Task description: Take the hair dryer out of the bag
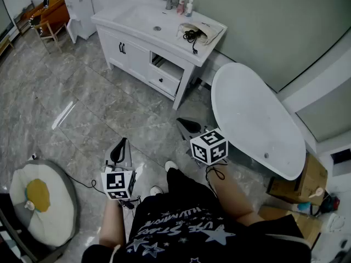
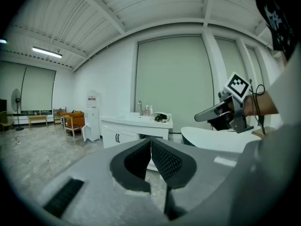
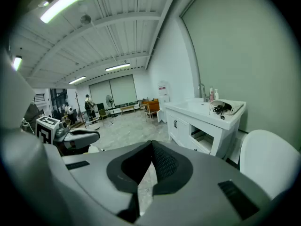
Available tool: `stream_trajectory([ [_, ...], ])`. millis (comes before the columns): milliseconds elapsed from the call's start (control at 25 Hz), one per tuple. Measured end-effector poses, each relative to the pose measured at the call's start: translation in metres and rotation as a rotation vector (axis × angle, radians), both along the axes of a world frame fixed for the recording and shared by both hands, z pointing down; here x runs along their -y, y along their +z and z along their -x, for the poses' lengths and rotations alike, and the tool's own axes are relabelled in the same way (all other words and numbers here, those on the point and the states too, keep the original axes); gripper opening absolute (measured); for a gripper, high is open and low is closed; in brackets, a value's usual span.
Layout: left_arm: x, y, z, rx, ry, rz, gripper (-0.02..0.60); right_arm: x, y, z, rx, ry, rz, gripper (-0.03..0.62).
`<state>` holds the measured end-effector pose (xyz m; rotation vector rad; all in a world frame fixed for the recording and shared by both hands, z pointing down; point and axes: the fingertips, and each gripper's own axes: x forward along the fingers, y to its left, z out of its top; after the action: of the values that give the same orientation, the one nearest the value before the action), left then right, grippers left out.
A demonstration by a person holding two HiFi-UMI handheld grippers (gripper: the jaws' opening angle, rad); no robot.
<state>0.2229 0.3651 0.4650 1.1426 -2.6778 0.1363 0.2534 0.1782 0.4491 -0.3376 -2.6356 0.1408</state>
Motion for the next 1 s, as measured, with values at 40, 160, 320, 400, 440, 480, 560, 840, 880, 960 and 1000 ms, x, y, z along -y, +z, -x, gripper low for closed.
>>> stream_trajectory([
  [40,0.001,-0.002,0.002,0.007,0.001,0.002,0.023,0.001,0.0,0.0,-0.001,0.002,-0.001,0.002],
  [160,0.003,-0.004,0.003,0.011,0.001,0.001,0.023,0.001,0.003,-0.003,-0.008,0.009,-0.005,0.002],
  [320,-0.001,0.003,-0.007,-0.007,0.004,-0.003,0.023,0.0,0.008,-0.013,-0.019,0.016,-0.004,0.002],
  [400,-0.005,0.009,-0.012,-0.021,0.003,-0.001,0.023,-0.002,0.011,-0.018,-0.023,0.02,-0.006,0.002],
  [440,-0.008,0.012,-0.015,-0.029,-0.001,-0.003,0.023,-0.003,0.013,-0.02,-0.023,0.023,-0.006,0.002],
  [480,-0.011,0.014,-0.018,-0.037,-0.005,-0.006,0.023,-0.003,0.013,-0.022,-0.02,0.027,-0.006,0.002],
  [560,-0.015,0.016,-0.023,-0.046,-0.011,-0.016,0.023,-0.004,0.011,-0.026,-0.001,0.039,-0.007,0.002],
  [840,-0.023,0.009,-0.015,-0.024,-0.013,-0.025,0.031,0.002,0.005,-0.015,0.063,0.123,0.021,0.003],
  [880,-0.024,0.009,-0.012,-0.027,-0.018,-0.026,0.042,0.002,0.006,-0.012,0.064,0.121,0.03,0.01],
  [960,-0.025,0.013,-0.005,-0.038,-0.028,-0.023,0.191,0.002,0.01,-0.003,0.06,0.115,0.057,0.098],
  [1000,-0.026,0.016,0.001,-0.042,-0.035,-0.019,0.219,0.003,0.012,0.004,0.059,0.119,0.069,0.122],
])
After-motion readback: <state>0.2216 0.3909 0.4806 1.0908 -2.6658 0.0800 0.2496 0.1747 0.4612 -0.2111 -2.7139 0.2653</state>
